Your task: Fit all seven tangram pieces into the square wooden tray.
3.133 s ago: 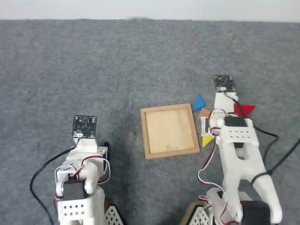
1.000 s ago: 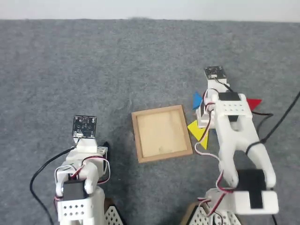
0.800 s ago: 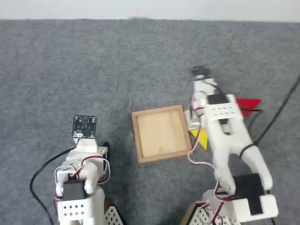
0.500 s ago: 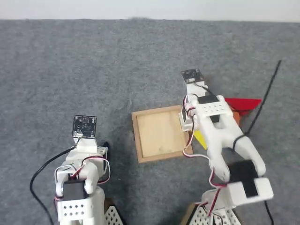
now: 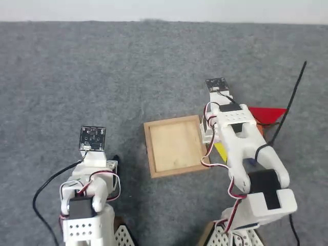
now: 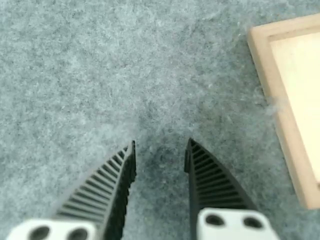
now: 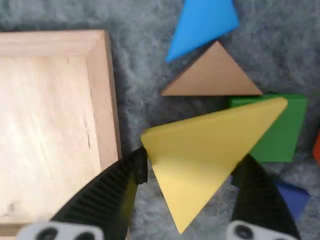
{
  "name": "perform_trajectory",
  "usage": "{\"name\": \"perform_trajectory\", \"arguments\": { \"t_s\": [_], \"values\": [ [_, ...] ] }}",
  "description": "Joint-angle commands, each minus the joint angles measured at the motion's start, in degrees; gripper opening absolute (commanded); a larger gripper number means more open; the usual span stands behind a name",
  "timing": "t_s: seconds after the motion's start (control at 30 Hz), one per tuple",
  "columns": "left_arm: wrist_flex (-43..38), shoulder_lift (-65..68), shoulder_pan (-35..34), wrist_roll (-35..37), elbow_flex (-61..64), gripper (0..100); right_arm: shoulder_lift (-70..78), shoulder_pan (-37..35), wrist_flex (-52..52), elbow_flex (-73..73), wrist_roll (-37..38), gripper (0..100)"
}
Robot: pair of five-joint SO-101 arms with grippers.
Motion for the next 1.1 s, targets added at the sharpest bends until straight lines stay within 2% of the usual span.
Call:
{"name": "perform_trajectory", "arguments": {
  "t_s": [0.0, 0.23, 0.43, 0.63, 0.87, 1.07],
  "values": [
    [0.4, -0.6, 0.4, -0.5, -0.7, 15, 1.1, 0.7, 0.6, -0.9, -0.8, 22.0],
    [0.4, -0.6, 0.4, -0.5, -0.7, 15, -2.5, 6.0, 2.9, -1.9, -1.2, 22.3],
    [0.4, -0.6, 0.4, -0.5, -0.7, 15, -9.0, 2.9, 3.7, -1.9, -3.2, 22.4],
    [0.4, -0.6, 0.4, -0.5, -0.7, 15, -5.3, 0.0, -1.8, -2.2, -4.1, 22.5],
    [0.4, -0.6, 0.4, -0.5, -0.7, 15, 0.7, 0.3, -4.6, -3.1, -7.6, 35.8],
    [0.4, -0.6, 0.4, -0.5, -0.7, 15, 1.1, 1.0, -3.6, -3.3, -7.6, 30.3]
  ]
}}
